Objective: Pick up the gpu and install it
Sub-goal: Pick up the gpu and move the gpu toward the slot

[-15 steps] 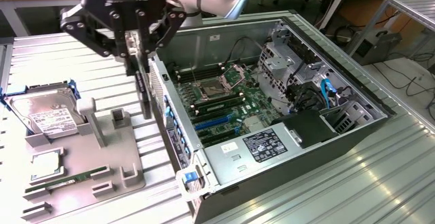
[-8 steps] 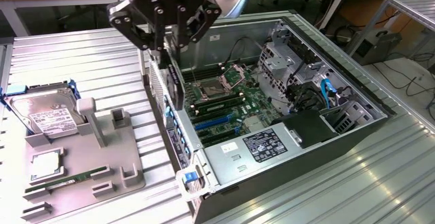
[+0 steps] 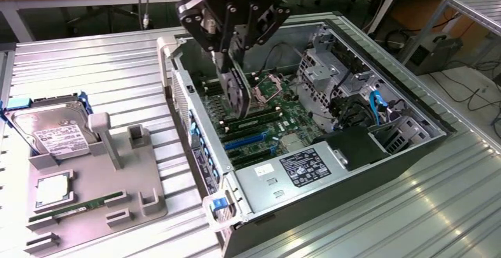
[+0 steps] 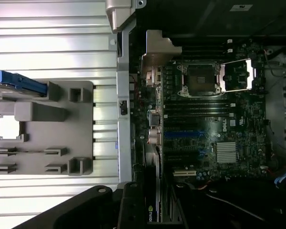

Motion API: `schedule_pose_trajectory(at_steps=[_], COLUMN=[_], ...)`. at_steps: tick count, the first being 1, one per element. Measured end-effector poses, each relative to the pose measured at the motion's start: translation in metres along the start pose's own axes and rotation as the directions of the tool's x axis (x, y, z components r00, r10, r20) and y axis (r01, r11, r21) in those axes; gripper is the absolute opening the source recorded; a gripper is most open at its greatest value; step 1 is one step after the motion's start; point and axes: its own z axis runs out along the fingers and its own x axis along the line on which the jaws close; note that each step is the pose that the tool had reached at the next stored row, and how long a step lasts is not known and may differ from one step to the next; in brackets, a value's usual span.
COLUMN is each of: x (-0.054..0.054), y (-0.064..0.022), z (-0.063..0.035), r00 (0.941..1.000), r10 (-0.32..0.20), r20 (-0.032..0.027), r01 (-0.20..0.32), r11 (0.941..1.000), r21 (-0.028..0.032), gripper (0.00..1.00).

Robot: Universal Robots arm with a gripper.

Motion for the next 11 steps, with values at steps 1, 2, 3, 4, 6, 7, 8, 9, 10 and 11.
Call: schedule_pose_trajectory(at_steps=[1, 2, 3, 4, 6, 7, 8, 9, 10, 11], x=[-0.004, -0.009, -0.014, -0.020, -0.030, -0.034, -0.039, -0.044, -0.052, -0.057], y=[0.0001, 0.0001, 0.0002, 0.0003, 0.0005, 0.0005, 0.0006, 0.0006, 0.0008, 0.0010], z=[0.0005, 0.0013, 0.0020, 0.0030, 0.0046, 0.0054, 0.0062, 0.0071, 0.0091, 0.0106], r00=[1.0000, 1.0000, 1.0000, 1.0000, 1.0000, 1.0000, 1.0000, 1.0000, 1.0000, 1.0000], r10=[0.000, 0.000, 0.000, 0.000, 0.000, 0.000, 0.000, 0.000, 0.000, 0.000], r20=[-0.0006, -0.0012, -0.0019, -0.0023, -0.0025, -0.0025, -0.0026, -0.0028, -0.0032, -0.0038], r01=[0.000, 0.000, 0.000, 0.000, 0.000, 0.000, 0.000, 0.000, 0.000, 0.000], r11=[1.0000, 1.0000, 1.0000, 1.0000, 1.0000, 1.0000, 1.0000, 1.0000, 1.0000, 1.0000], r21=[0.0002, 0.0001, 0.0001, 0.0002, 0.0001, 0.0001, 0.0001, 0.0001, 0.0001, 0.0002], gripper=[0.26, 0.26, 0.26, 0.26, 0.26, 0.26, 0.26, 0.26, 0.26, 0.26])
